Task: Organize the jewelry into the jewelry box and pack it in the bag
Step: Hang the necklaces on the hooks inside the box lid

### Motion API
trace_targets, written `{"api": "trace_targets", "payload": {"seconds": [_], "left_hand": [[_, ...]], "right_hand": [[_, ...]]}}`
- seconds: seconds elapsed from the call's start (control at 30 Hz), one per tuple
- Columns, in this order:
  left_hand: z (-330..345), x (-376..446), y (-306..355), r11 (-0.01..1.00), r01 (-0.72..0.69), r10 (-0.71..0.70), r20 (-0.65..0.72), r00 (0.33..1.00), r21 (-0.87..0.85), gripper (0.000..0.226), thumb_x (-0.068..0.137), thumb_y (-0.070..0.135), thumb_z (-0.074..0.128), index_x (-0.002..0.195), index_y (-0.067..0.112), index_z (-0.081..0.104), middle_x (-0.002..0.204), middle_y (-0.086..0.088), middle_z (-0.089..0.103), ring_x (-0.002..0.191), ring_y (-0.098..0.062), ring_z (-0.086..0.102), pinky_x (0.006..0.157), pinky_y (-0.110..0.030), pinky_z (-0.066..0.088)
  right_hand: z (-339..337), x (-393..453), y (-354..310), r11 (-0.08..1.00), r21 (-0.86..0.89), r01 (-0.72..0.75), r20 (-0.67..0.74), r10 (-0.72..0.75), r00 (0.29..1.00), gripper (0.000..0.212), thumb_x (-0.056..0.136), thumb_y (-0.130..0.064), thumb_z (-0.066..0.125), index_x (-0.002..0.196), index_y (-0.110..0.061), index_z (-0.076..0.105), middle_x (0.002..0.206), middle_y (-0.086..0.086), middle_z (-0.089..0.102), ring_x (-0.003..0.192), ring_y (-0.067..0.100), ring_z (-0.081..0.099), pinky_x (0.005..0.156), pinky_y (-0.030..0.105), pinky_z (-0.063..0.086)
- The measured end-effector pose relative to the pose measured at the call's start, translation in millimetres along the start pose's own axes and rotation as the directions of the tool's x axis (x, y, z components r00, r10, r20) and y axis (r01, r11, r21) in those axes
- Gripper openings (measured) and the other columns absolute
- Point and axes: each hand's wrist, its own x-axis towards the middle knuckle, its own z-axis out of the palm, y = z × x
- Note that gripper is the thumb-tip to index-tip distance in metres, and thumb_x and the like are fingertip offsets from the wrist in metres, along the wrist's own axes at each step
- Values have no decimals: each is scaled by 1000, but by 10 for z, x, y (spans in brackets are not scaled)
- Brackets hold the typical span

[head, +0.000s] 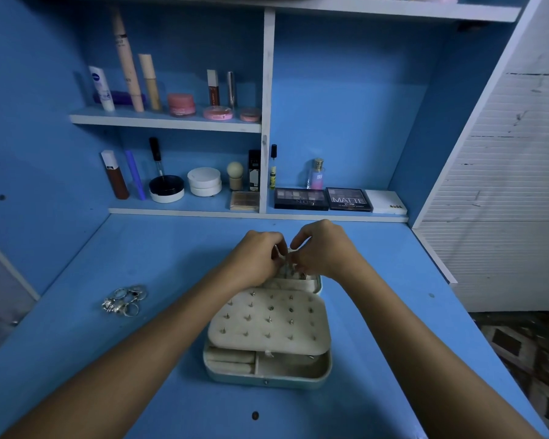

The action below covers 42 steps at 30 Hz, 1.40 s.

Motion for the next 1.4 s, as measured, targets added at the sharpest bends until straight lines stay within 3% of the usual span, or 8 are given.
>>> {"api": "trace_targets", "payload": {"seconds": [0.13, 0.4, 0.57, 0.73, 1.0, 1.1, 1.27, 1.4], "left_hand": [[8, 4, -24, 1000, -14, 14, -3, 1000, -2, 18, 92, 8, 65, 109, 14, 68, 103, -7, 67, 90, -20, 63, 76, -27, 50], [44, 22, -69, 998, -69, 69, 22, 997, -7, 18, 91, 9, 66, 103, 17, 76, 99, 0, 72, 85, -12, 64, 74, -22, 49], [58, 38, -62, 990, -112, 107, 65, 992, 88, 31, 94, 10, 57, 114, 27, 74, 84, 16, 48, 86, -10, 51, 79, -31, 51], [53, 37, -22, 980, -138, 121, 121, 985, 141, 36, 94, 7, 53, 118, 25, 73, 106, 1, 63, 100, -16, 57, 86, -38, 53], [50, 17, 3, 968, -137, 102, 171, 980, 208, 32, 92, 9, 48, 105, 21, 74, 100, 3, 60, 104, -21, 59, 84, -41, 54], [55, -11, 6, 974, -118, 79, 202, 976, 192, 28, 90, 12, 47, 97, 21, 72, 107, -1, 66, 115, -23, 58, 85, -45, 53], [16, -60, 55, 995, -52, 29, 248, 968, 86, 26, 91, 13, 49, 87, 26, 72, 87, 8, 67, 79, -14, 63, 70, -33, 54], [-20, -15, 81, 993, -23, -11, 289, 957, 114, 24, 91, 17, 49, 91, 22, 73, 89, 12, 65, 77, -13, 62, 62, -25, 48]], "right_hand": [[10, 10, 18, 998, 57, 2, 4, -3, 1000, 12, 80, -9, 73, 79, -21, 72, 85, 7, 73, 68, 25, 74, 69, 40, 63], [-94, -72, 164, 986, -166, 13, 53, -4, 999, 18, 83, -10, 66, 80, -23, 77, 85, -5, 71, 80, 17, 68, 75, 34, 62], [-147, -147, 218, 963, -270, 13, 147, 28, 989, 14, 81, -16, 67, 88, -20, 79, 95, 1, 72, 84, 19, 68, 74, 33, 61], [-167, -200, 235, 970, -236, 51, 202, -3, 979, 10, 84, -19, 73, 91, -24, 79, 93, -5, 70, 75, 9, 61, 58, 18, 48], [-132, -228, 251, 966, -240, 95, 220, -41, 975, 19, 87, -11, 59, 90, -16, 77, 98, 2, 72, 91, 19, 67, 79, 33, 60], [-112, -264, 274, 957, -248, 149, 231, -91, 969, 23, 85, -5, 50, 88, -11, 72, 98, 5, 68, 91, 22, 64, 71, 32, 56], [-91, -274, 377, 963, -179, 203, 226, -161, 961, 29, 85, -4, 48, 69, -26, 57, 94, 0, 57, 76, 11, 52, 56, 18, 37], [-71, -262, 428, 964, -145, 221, 215, -187, 959, 31, 86, -4, 47, 68, -29, 54, 96, 0, 56, 77, 10, 52, 58, 18, 36]]}}
